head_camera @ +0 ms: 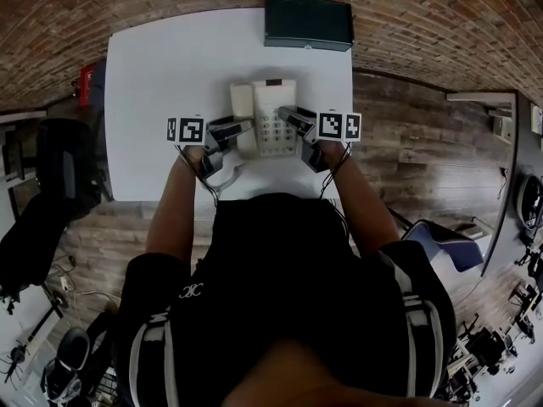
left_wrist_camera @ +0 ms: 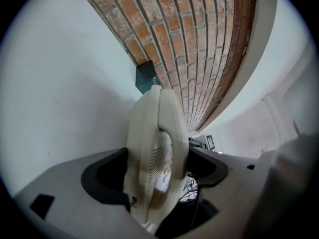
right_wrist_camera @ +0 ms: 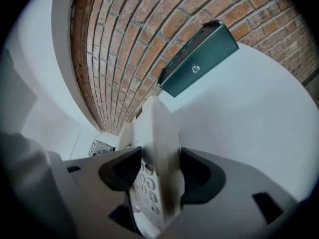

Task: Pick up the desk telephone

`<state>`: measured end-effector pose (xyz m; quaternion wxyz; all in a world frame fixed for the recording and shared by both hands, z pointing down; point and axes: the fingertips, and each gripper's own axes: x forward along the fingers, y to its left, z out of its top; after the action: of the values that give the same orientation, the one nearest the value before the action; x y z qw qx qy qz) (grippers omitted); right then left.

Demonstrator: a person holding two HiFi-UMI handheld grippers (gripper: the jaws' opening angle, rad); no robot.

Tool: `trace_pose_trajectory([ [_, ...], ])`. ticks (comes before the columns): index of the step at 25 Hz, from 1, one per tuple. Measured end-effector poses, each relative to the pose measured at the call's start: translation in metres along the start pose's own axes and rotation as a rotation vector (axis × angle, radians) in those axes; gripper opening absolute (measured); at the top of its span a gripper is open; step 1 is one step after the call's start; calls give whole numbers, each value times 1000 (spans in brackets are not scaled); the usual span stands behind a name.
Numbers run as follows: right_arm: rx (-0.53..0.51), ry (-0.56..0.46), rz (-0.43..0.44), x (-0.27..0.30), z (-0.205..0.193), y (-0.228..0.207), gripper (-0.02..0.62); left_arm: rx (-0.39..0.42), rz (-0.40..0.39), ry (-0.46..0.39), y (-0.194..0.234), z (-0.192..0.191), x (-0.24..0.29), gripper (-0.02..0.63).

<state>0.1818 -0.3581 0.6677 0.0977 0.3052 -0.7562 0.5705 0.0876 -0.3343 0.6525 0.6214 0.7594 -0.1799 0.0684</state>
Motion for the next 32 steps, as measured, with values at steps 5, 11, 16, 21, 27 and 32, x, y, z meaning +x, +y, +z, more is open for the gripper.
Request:
trace_pose_trajectory([
  [5, 3, -22, 11, -10, -4, 15, 224, 30, 3, -11, -16, -2, -9, 362],
  [11, -27, -27, 6, -28, -3, 34, 225, 40, -1, -32, -40, -10, -15, 362],
  [16, -59, -51, 26, -47, 9, 62, 225, 86, 6, -68, -74, -3, -27, 362],
  [21, -85, -93, 24, -64, 18, 93, 225, 100, 7, -106, -106, 1, -41, 362],
  [27, -106, -108, 37, -83, 19, 118, 225, 97, 16, -115, -135, -6, -52, 362],
  [32, -100, -133, 37, -90, 19, 128, 225, 90, 24, -117, -147, -8, -57, 362],
])
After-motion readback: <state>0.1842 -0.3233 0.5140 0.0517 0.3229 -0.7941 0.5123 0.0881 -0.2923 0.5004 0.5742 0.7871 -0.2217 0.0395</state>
